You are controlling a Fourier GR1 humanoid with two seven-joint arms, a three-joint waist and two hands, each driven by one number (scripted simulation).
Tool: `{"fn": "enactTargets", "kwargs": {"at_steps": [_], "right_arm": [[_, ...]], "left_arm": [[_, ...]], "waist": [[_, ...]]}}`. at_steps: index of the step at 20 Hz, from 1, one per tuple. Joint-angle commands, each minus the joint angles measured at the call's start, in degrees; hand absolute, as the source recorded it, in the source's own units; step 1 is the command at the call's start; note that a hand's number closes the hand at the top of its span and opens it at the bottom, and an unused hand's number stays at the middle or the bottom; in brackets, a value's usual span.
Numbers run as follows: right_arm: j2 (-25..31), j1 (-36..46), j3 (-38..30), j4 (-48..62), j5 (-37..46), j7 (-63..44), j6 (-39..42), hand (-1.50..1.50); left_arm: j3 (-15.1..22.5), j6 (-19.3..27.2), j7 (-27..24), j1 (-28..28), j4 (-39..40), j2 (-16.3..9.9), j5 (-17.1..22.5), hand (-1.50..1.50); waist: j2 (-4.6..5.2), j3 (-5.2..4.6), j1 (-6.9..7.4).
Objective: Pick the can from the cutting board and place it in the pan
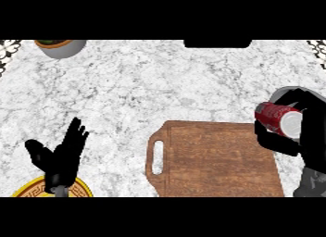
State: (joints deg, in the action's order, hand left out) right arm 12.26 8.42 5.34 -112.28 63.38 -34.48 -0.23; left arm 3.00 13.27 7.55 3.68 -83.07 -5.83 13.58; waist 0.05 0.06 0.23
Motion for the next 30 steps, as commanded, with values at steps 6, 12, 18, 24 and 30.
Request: {"fn": "enactTargets", "kwargs": {"at_steps": [6, 12, 18, 24, 30], "right_arm": [[9.1, 11.1, -16.8, 30.2, -7.3, 16.9, -11.6, 1.5], [12.0, 19.4, -23.6, 53.8, -14.7, 30.0, -19.1, 1.5], [17.1, 22.4, -23.4, 72.2, -6.8, 29.4, -21.7, -1.5], [19.1, 30.8, -27.0, 89.3, -11.6, 42.7, -23.4, -1.5], [16.8, 32.5, -35.9, 89.6, -24.0, 56.4, -20.9, -1.5]], "left_arm": [[-0.8, -2.0, -1.6, 1.5, 0.5, 0.0, 0.7, 0.0], [-2.0, -2.9, -0.9, -1.3, 2.6, -0.8, 1.0, 0.0], [-0.4, -2.2, 0.1, -1.9, 0.8, -0.2, -0.2, 0.0], [-0.9, -2.5, -1.1, -2.4, 3.6, 0.4, -0.2, 0.0], [-0.2, -0.6, 1.0, -3.2, 2.0, 1.3, -0.8, 0.0]], "waist": [[0.35, 0.02, 1.05], [0.52, 0.06, 1.28], [1.01, 0.09, 2.54], [1.22, 0.19, 2.98], [1.17, 0.39, 2.5]]}}
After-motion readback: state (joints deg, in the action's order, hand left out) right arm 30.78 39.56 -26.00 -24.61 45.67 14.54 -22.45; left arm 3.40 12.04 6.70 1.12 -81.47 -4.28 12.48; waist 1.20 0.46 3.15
